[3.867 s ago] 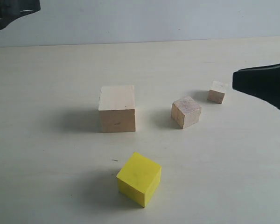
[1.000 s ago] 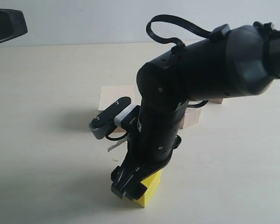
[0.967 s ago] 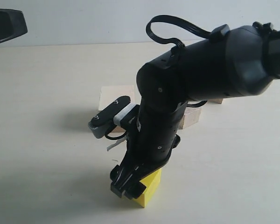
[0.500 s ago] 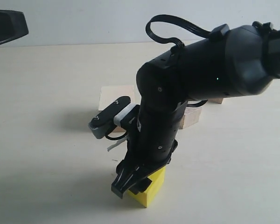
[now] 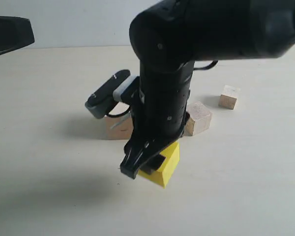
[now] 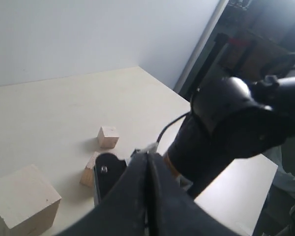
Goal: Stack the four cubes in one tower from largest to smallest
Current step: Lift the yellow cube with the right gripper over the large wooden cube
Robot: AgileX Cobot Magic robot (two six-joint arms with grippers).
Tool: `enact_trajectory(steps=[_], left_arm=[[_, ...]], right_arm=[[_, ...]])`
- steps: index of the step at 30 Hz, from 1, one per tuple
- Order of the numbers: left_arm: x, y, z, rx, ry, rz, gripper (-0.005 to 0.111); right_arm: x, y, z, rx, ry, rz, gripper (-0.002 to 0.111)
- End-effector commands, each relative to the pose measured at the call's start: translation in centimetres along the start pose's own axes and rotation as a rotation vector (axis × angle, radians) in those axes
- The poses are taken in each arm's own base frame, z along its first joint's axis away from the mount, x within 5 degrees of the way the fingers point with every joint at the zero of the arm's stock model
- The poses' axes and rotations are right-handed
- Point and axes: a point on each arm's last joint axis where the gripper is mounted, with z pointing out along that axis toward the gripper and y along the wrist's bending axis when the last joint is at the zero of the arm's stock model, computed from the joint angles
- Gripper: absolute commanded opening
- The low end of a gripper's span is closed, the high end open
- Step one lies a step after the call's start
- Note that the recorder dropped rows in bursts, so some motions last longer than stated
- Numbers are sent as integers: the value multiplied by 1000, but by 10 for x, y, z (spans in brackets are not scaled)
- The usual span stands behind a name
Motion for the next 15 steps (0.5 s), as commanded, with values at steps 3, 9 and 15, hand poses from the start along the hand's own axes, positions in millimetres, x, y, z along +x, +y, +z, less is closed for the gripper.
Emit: enact_trajectory(steps=[3, 9, 15], left_arm=[[2, -5, -1, 46, 18, -4, 0], [5, -9, -1, 96, 42, 2, 0], [6, -12, -1, 130, 58, 21, 0]], right_arm=[[4, -35, -52, 197, -47, -18, 0], [9, -80, -82, 174, -105, 46, 0], [12, -111, -97, 105, -186, -57, 0]])
